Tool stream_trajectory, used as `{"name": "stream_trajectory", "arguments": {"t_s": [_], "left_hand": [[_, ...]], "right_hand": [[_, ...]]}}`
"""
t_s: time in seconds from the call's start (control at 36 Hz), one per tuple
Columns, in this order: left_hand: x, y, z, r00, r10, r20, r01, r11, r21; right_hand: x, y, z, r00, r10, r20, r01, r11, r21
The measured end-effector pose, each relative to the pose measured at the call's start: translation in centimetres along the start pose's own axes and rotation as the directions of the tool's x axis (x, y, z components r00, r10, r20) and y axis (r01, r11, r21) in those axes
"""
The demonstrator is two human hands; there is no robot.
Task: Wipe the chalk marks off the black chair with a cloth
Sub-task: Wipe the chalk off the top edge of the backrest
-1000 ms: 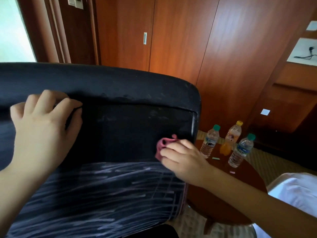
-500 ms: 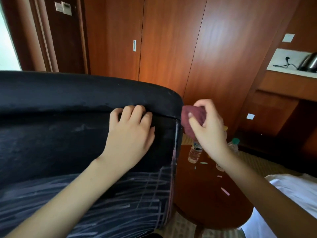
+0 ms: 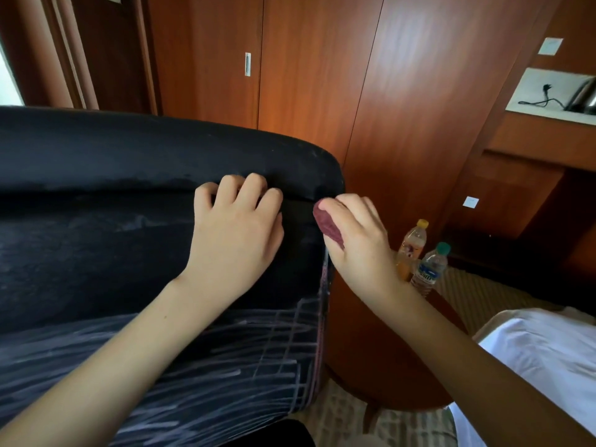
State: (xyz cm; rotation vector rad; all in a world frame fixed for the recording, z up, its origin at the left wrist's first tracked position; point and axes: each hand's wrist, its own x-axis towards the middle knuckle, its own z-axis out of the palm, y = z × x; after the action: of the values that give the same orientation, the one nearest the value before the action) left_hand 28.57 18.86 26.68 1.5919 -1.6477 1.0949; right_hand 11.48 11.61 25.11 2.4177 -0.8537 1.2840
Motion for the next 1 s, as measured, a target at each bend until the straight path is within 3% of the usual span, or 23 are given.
{"name": "stream_trajectory", "arguments": {"t_s": [0.17,0.31,0.36,0.44,0.53,0.61,0.75,1.0], "left_hand": [[-0.1,0.0,0.2,1.0,-0.015,-0.012,0.015,0.999,0.029],[0.0,0.4,0.2,1.0,-0.021,-0.014,0.021,0.999,0.032],[-0.2,0.3,0.3,1.0,-0.007,-0.015,0.007,1.0,0.027],[-0.3,0.1,0.4,1.0,-0.004,-0.018,0.005,1.0,0.021],[-0.4,0.1,0.6,1.0,-0.007,-0.022,0.007,1.0,0.013],[-0.3,0.0,0.6,1.0,-0.011,-0.017,0.011,1.0,0.015],[-0.4,-0.1,0.7,1.0,-0.011,-0.01,0.011,1.0,0.009],[-0.4,-0.4,0.5,1.0,0.01,-0.003,-0.01,0.999,-0.032]], "right_hand": [[-6.8,0.0,0.8,0.983,0.077,0.168,-0.101,0.985,0.14],[-11.7,2.4,0.8,0.924,0.027,0.382,-0.049,0.998,0.047],[-12.1,3.0,0.3,0.924,0.108,0.368,-0.156,0.983,0.101],[-9.1,2.7,-1.3,0.951,0.247,0.187,-0.283,0.939,0.195],[-4.4,1.2,-2.4,0.975,0.22,0.021,-0.218,0.942,0.254],[-2.0,0.2,-1.5,0.994,0.11,-0.028,-0.101,0.97,0.22],[-3.1,-0.3,0.6,0.997,0.005,0.075,-0.011,0.997,0.079],[-9.1,-1.4,0.6,0.966,-0.025,0.258,-0.019,0.986,0.165]]}}
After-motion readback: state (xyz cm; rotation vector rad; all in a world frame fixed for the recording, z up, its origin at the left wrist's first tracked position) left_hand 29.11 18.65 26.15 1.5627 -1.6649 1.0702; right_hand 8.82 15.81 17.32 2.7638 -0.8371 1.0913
